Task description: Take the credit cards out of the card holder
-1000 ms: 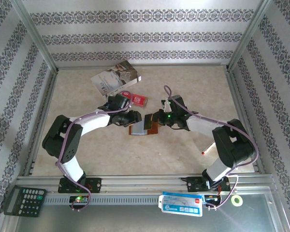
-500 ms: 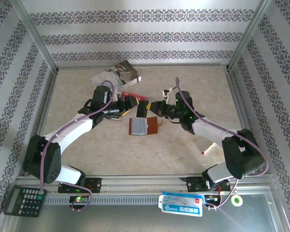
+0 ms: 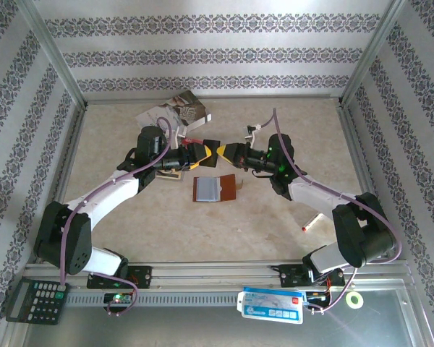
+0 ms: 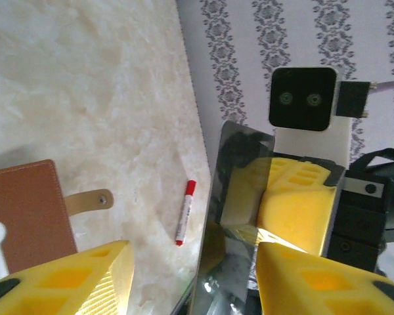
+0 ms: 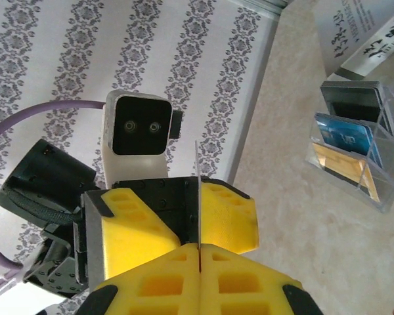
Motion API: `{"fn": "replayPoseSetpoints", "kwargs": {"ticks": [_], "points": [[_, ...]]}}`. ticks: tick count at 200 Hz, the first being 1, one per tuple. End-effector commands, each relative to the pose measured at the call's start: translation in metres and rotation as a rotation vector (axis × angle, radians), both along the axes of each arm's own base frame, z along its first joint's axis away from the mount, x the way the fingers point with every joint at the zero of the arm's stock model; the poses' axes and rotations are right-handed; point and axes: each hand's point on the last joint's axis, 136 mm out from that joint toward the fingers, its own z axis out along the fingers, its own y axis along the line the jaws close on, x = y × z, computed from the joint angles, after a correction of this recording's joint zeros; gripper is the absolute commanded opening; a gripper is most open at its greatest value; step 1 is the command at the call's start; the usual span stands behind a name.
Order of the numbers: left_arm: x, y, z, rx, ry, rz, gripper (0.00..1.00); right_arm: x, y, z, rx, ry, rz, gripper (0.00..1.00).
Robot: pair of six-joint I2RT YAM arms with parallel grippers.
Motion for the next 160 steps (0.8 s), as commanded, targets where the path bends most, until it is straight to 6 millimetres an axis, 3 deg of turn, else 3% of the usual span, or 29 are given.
{"fn": "replayPoseSetpoints", "kwargs": {"ticks": [1, 55, 69, 102, 123, 160], "points": [[0.005, -0.005, 0.038, -0.083, -0.104, -0.031, 0.41, 0.0, -0.001, 0.017, 0.05, -0.047, 0.018, 0.0], [0.008, 0.001, 0.038, -0.064, -0.112, -0.015, 0.0, 0.006, -0.006, 0.006, 0.035, -0.025, 0.0, 0.0], [0.01, 0.008, 0.029, -0.028, -0.102, 0.007, 0.0, 0.008, -0.009, -0.001, 0.017, -0.017, -0.008, 0.02], [0.015, 0.035, 0.003, 0.138, -0.095, 0.089, 0.0, 0.017, -0.029, -0.03, -0.092, 0.018, -0.084, 0.39], [0.018, 0.055, -0.009, 0.264, -0.118, 0.139, 0.0, 0.019, -0.045, -0.051, -0.219, 0.04, -0.15, 0.54], [0.036, 0.093, -0.016, 0.535, -0.232, 0.227, 0.0, 0.022, -0.072, -0.081, -0.463, 0.08, -0.242, 0.63]]}}
